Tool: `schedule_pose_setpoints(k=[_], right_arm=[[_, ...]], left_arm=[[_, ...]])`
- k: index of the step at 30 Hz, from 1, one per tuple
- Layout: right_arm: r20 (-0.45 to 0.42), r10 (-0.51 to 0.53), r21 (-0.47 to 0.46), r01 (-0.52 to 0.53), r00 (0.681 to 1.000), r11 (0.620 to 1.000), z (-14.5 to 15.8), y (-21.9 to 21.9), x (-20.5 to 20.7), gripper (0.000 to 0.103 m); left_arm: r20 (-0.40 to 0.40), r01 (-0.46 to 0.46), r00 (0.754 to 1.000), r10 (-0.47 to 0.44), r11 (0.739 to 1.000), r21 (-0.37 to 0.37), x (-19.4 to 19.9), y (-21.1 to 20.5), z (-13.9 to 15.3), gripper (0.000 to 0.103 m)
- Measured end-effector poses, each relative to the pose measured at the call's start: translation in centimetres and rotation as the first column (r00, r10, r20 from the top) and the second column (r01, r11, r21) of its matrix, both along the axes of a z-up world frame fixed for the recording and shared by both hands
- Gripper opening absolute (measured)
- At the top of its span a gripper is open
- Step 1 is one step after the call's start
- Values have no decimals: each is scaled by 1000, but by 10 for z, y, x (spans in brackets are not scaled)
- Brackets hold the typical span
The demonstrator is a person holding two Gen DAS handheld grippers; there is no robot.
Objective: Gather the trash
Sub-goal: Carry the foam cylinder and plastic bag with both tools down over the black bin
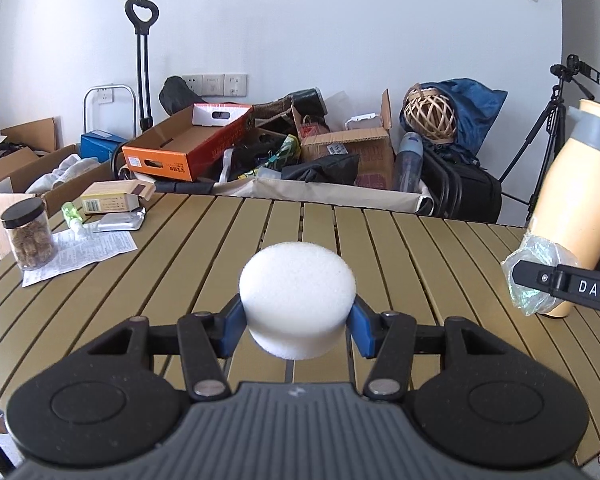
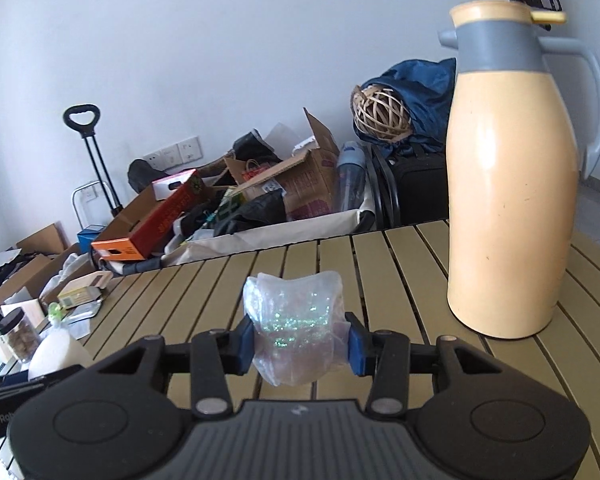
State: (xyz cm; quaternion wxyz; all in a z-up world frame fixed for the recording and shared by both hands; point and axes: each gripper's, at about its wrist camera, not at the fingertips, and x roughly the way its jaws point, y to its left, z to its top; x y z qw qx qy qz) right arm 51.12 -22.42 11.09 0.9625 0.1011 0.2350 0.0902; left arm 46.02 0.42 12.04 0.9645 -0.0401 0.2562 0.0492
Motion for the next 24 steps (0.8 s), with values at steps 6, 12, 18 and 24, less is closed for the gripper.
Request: schedule_pose_setpoints(k=[6,12,18,24], right_arm=[[14,30,11,-30,999,999,6,5,-50,43],[16,60,16,-60,998,998,2,12,-102,43],[21,98,24,-98,995,995,-6,15,-154,43],[2,141,13,-141,990,990,-19,21,-198,43]], left_arm=[[21,9,1000,-9,1000,3,-49,2,7,54],[27,23,999,-24,1000,15,-97,2,5,54],[29,56,998,-56,998,16,-144,2,-4,54],[5,97,995,-97,995,11,-183,2,-23,54]])
